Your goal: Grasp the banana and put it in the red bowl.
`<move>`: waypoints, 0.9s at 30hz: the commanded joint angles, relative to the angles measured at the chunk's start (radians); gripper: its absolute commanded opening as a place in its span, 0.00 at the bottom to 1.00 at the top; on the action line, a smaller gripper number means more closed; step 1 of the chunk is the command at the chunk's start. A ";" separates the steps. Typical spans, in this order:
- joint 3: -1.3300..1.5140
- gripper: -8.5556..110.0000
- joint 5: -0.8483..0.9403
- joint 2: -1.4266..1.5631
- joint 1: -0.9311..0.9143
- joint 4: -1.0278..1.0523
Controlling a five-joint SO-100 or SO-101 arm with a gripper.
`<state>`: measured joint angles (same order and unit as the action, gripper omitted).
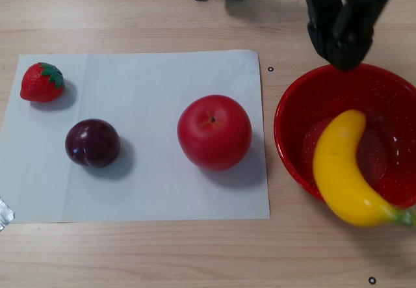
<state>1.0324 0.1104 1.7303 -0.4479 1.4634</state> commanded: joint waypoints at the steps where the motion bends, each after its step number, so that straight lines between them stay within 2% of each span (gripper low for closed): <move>1: -0.112 0.07 0.000 0.140 0.017 0.032; 7: -0.044 0.07 -0.018 0.253 0.063 0.083; 15: 0.245 0.07 -0.038 0.515 0.163 0.054; 27: 0.937 0.07 -0.074 1.002 0.293 -0.265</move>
<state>1.9834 0.0430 2.6676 -0.1626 1.2855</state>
